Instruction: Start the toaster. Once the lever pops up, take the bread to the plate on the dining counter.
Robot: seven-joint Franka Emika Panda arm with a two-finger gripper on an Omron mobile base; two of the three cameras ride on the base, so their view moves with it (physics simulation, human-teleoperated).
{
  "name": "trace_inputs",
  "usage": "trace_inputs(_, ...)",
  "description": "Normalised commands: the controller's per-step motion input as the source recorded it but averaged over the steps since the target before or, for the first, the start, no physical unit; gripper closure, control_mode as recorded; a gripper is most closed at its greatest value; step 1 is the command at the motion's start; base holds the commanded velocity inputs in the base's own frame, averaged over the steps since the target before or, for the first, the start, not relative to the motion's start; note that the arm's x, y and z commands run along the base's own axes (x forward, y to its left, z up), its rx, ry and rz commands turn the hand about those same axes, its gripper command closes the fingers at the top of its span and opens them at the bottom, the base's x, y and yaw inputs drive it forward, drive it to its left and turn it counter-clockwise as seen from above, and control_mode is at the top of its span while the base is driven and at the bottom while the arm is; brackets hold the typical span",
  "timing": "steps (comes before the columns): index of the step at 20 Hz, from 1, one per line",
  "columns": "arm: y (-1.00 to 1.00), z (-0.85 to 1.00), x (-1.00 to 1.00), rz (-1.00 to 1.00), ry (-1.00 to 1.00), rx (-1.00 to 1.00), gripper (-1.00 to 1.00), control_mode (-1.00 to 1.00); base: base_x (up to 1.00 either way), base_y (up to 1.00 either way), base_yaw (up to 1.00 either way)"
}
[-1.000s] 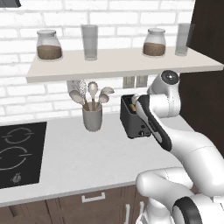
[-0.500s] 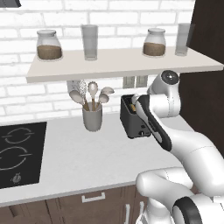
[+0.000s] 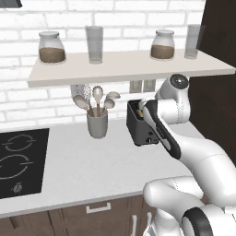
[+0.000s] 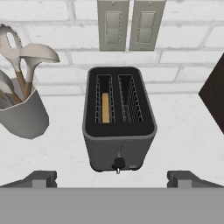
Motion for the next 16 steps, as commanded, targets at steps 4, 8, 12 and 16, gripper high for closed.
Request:
trace_inputs(4, 0.0, 0.0, 0.0, 0.0, 0.0, 0.0, -1.0, -1.0, 0.0, 0.0, 0.0)
trace_inputs(8, 0.0, 0.0, 0.0, 0.0, 0.0, 0.0, -1.0, -1.0, 0.0, 0.0, 0.0)
trace_inputs(12, 0.0, 0.0, 0.0, 0.0, 0.0, 0.0, -1.0, -1.0, 0.0, 0.0, 0.0)
trace_inputs(16, 0.0, 0.0, 0.0, 0.0, 0.0, 0.0, -1.0, -1.0, 0.0, 0.0, 0.0)
